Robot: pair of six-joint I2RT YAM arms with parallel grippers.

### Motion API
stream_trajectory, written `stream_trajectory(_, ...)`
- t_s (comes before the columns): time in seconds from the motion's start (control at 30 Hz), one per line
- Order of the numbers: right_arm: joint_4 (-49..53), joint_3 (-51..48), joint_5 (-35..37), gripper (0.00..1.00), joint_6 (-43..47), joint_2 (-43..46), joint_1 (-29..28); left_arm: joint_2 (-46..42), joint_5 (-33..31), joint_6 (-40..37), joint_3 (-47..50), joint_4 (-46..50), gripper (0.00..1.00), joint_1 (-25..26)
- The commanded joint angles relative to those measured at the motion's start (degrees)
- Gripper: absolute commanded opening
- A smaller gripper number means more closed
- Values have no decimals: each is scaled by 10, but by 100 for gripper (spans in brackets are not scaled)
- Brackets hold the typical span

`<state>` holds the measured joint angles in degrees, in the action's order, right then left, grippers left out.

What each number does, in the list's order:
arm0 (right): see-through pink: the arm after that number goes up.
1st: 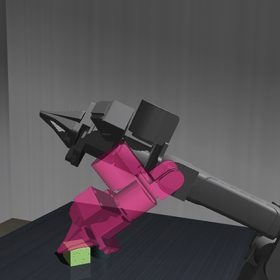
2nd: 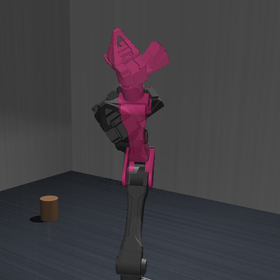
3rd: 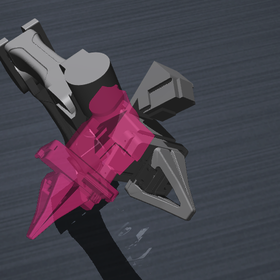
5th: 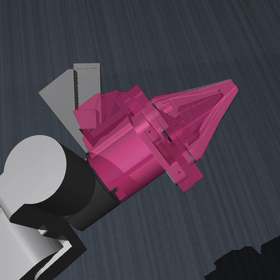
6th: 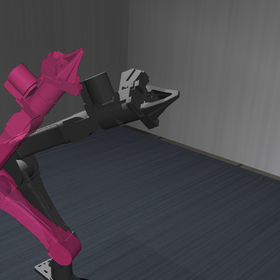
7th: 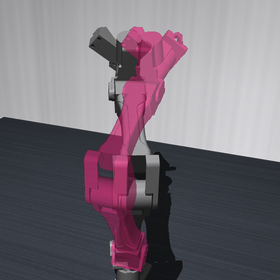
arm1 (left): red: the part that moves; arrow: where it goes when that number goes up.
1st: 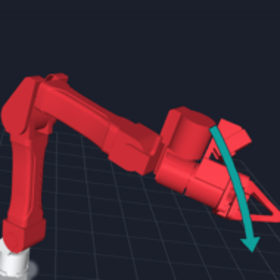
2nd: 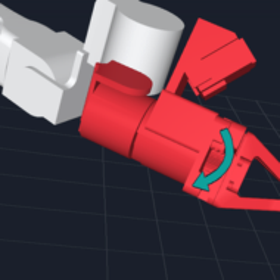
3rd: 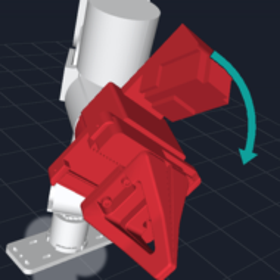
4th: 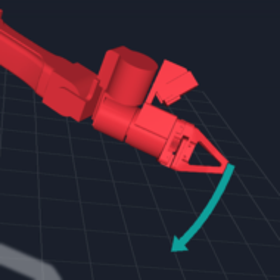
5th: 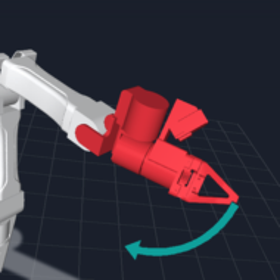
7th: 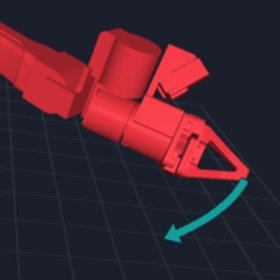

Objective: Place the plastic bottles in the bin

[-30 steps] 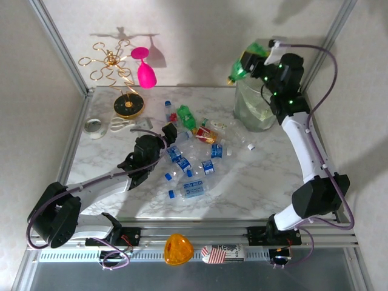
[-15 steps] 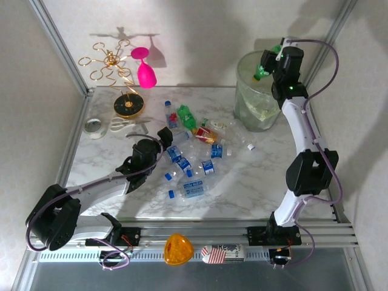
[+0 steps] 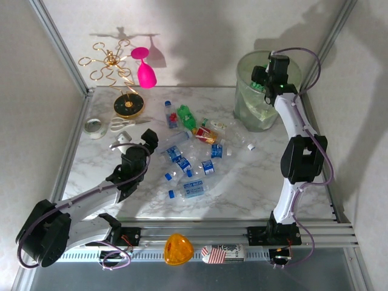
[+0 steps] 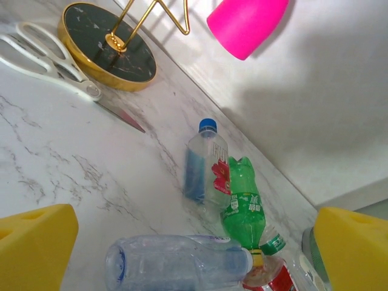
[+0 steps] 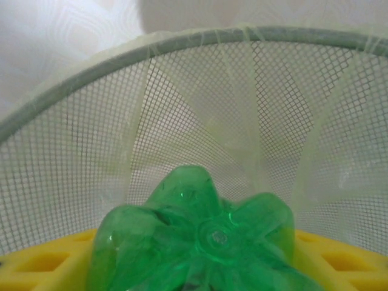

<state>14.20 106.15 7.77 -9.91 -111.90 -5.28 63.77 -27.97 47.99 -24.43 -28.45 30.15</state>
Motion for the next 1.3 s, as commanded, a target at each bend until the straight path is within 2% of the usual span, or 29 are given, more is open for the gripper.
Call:
stream_trajectory(0.0,7,38,5,77,2,12,3,-9,-17,9,3,-14,100,-6)
stream_trajectory(0.2,2,24,-5,86,11,78,1,10,-6,14,-1,-28,100,-6)
stream_trajectory(0.33,-6,-21,-46,87,10,136,-6,32,14,14,-10,-43,100,-7)
stream_trajectory(0.7,-79,-295,-177,92,-21,323,-65,122,104,6,-63,-72,100,-8)
stream_trajectory(0.8,-68,-350,-194,99,-27,349,-78,146,134,2,-83,-70,100,-8)
stream_trajectory(1.0,-72,-468,-209,99,-64,367,-86,171,145,24,-85,-83,100,-8)
stream_trajectory(1.13,-69,-502,-220,99,-57,340,-86,181,156,27,-92,-85,100,-8)
stream_trajectory(1.27,-53,-505,-165,99,-29,293,-86,187,161,26,-98,-80,100,-8)
